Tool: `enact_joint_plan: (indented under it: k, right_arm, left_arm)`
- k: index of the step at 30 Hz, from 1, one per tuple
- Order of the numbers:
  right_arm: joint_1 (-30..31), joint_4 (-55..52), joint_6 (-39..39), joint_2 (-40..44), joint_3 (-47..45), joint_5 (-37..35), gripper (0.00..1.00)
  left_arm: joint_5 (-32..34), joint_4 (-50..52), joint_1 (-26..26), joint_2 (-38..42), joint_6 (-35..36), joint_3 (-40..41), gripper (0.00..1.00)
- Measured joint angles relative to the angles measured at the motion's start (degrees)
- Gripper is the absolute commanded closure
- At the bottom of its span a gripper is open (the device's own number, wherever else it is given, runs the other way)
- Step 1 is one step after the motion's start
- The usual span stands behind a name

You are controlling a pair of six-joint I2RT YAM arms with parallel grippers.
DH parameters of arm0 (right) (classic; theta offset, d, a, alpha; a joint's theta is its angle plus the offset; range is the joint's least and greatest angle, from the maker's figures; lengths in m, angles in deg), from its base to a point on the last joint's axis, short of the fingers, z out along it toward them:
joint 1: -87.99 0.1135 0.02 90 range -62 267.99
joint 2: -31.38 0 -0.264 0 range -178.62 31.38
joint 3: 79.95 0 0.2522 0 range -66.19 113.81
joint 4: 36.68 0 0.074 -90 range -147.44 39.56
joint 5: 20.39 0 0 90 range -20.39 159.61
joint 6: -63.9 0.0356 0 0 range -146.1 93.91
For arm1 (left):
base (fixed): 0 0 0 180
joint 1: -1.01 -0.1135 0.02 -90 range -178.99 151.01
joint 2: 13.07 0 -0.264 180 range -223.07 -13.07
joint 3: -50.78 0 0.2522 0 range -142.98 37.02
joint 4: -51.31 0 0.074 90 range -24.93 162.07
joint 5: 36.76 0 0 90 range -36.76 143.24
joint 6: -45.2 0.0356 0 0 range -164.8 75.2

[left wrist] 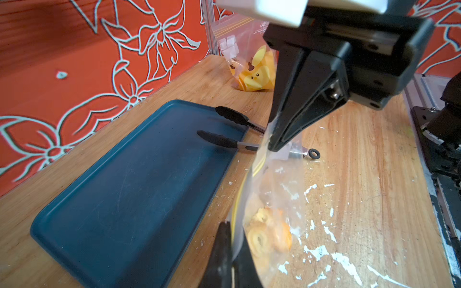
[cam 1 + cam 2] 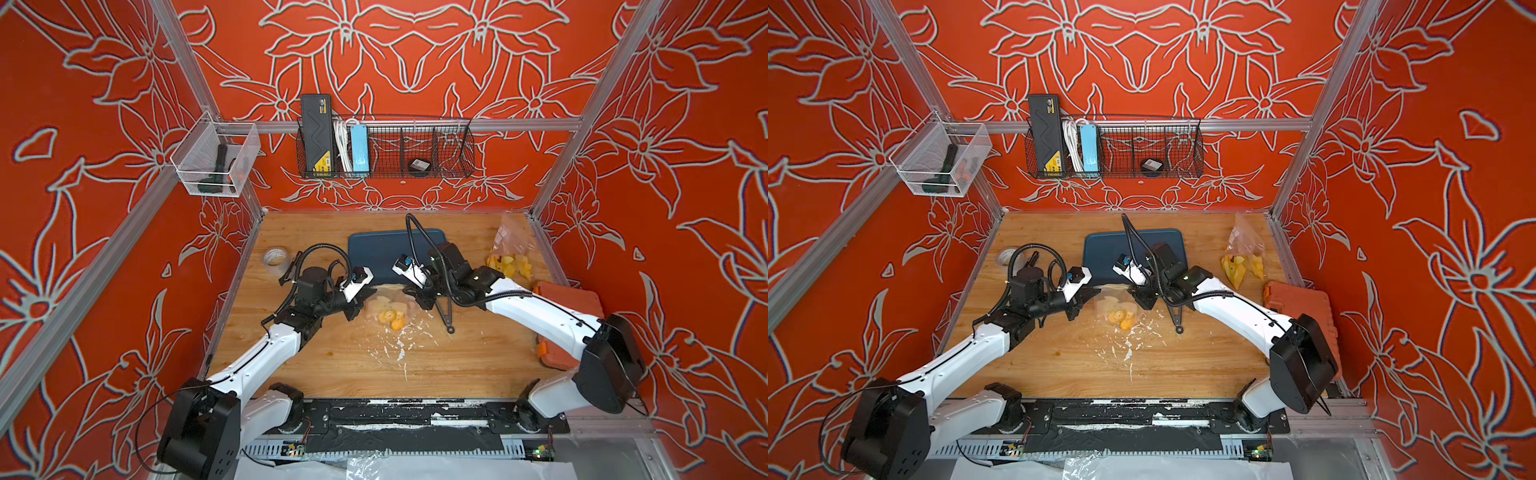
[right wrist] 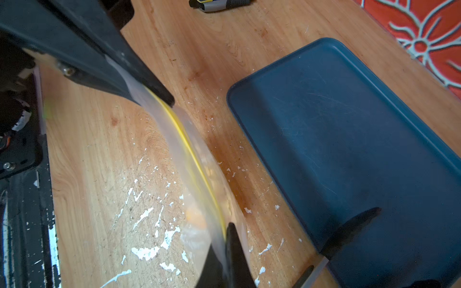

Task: Put the cookies into a resealable bag to prevent moisture
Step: Close the ziploc bag at the center of the board.

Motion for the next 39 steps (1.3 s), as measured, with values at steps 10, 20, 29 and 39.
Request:
enact_joint_plan:
  k: [10, 20, 29, 39]
  right_arm:
    - [0.98, 0.02, 0.17, -1.27, 1.03, 0.50, 0.77]
    - [1.97, 0.07, -0.09, -3.37, 3.37, 0.90, 0.90]
    - [2.56, 0.50, -0.52, -4.39, 4.74, 1.64, 0.80]
    - [2.64, 0.26, -0.68, -5.46, 6.12, 2.56, 0.83]
  left_arm:
    - [-0.02, 0.02, 0.00, 0.00, 0.00, 0.00, 1.00]
    - [-0.04, 0.04, 0.00, 0.00, 0.00, 0.00, 1.00]
    - [-0.02, 0.07, 0.00, 0.00, 0.02, 0.00, 1.00]
    - [-0.04, 0.09, 0.00, 0.00, 0.02, 0.00, 1.00]
